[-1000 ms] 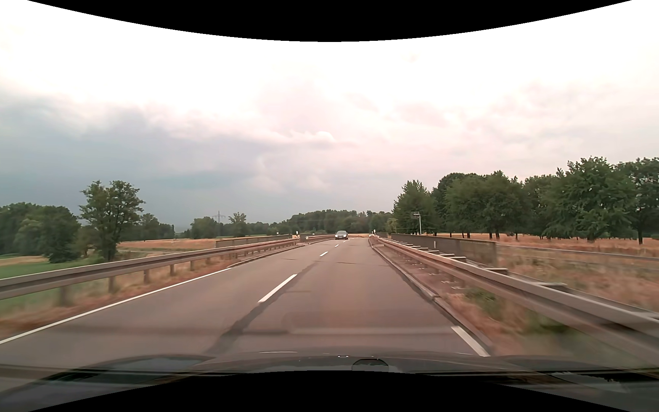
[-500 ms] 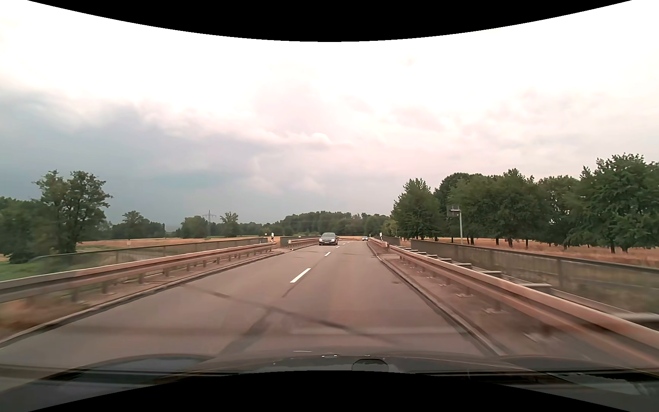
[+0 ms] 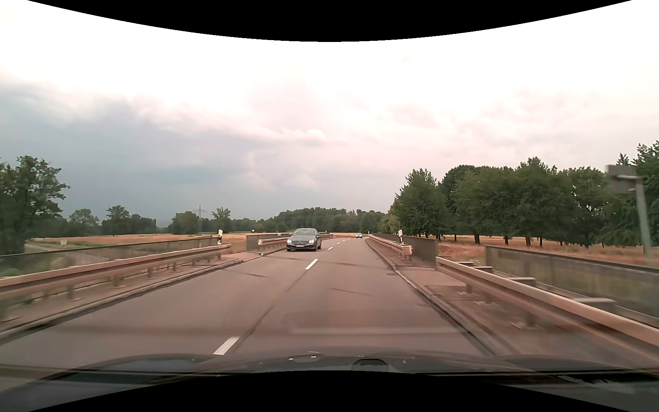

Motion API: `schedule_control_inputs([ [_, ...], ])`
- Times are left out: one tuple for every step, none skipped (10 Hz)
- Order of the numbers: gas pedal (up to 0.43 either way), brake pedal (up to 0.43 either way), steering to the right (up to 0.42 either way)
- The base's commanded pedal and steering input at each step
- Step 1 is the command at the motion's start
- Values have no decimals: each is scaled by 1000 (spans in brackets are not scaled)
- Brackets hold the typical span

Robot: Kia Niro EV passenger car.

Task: Follow the waypoints while adhering to traffic rules and regulations

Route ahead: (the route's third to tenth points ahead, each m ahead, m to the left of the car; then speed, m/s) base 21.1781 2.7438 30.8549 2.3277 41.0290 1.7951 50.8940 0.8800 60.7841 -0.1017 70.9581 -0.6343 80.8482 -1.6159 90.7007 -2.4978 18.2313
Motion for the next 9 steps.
schedule_control_inputs([
  [150,0,9],
  [138,0,8],
  [138,0,8],
  [138,0,8],
  [110,0,8],
  [110,0,8],
  [98,0,7],
  [98,0,7],
  [98,0,7],
])
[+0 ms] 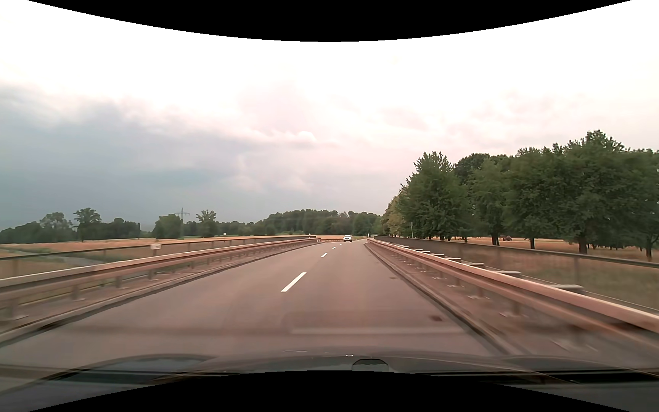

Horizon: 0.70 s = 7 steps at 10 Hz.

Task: Follow the waypoints while adhering to traffic rules and regulations

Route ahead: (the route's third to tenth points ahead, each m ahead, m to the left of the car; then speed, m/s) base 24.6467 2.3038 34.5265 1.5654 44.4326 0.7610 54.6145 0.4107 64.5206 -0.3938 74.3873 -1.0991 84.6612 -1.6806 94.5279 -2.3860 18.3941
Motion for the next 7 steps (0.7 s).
schedule_control_inputs([
  [98,0,7],
  [98,0,7],
  [98,0,7],
  [98,0,6],
  [98,0,6],
  [98,0,6],
  [98,0,6],
])
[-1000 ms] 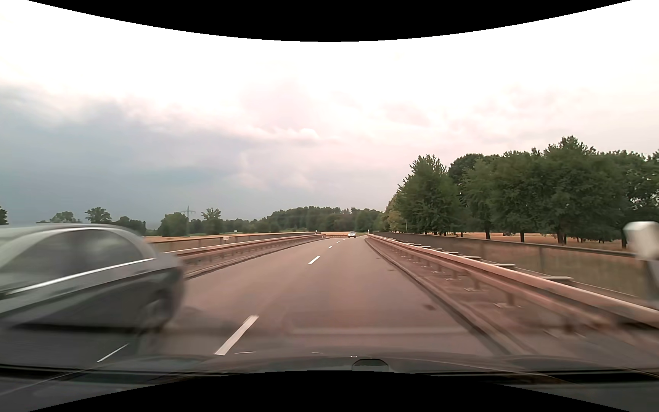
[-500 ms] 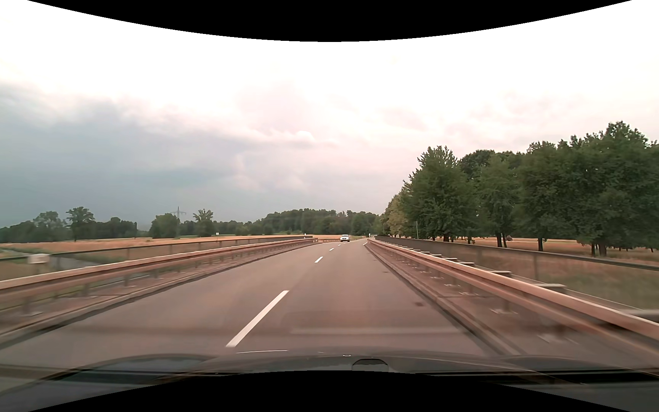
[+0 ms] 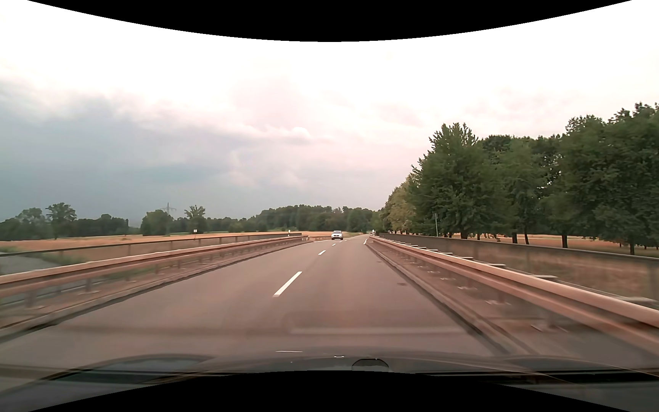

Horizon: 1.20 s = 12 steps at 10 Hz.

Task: Follow the waypoints while adhering to traffic rules and regulations

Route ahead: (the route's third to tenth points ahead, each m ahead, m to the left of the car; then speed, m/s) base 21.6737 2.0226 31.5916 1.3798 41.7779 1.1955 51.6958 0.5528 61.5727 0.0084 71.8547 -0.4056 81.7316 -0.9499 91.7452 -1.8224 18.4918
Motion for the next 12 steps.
schedule_control_inputs([
  [98,0,5],
  [98,0,5],
  [98,0,4],
  [87,0,4],
  [87,0,5],
  [87,0,6],
  [87,0,7],
  [87,0,8],
  [87,0,8],
  [87,0,8],
  [87,0,9],
  [87,0,10],
])
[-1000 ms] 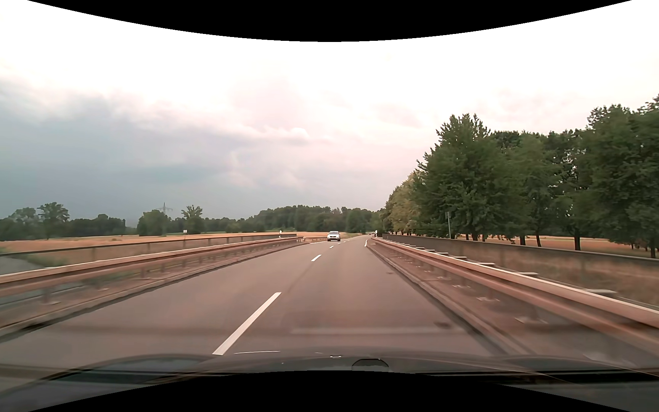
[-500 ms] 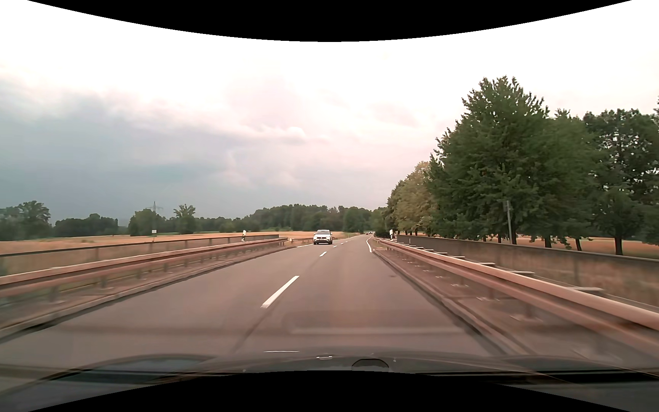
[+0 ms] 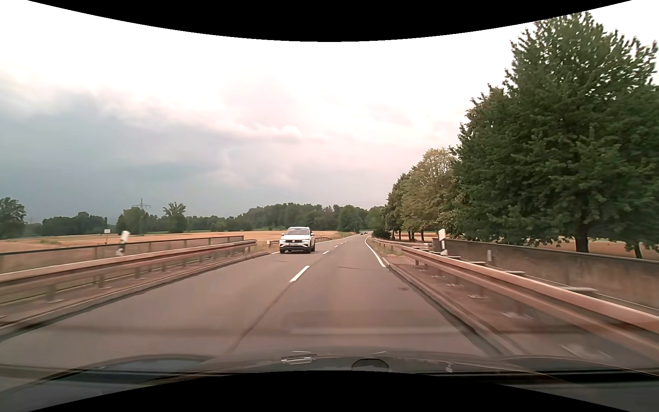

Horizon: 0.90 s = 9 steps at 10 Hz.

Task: Follow the waypoints while adhering to traffic rules and regulations

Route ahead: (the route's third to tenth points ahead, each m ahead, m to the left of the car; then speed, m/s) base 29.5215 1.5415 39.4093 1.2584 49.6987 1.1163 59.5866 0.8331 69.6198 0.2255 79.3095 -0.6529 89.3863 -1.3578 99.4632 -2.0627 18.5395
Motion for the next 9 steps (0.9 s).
schedule_control_inputs([
  [87,0,9],
  [87,0,9],
  [87,0,8],
  [79,0,7],
  [67,0,7],
  [59,0,7],
  [39,0,7],
  [39,0,6],
  [39,0,6],
])
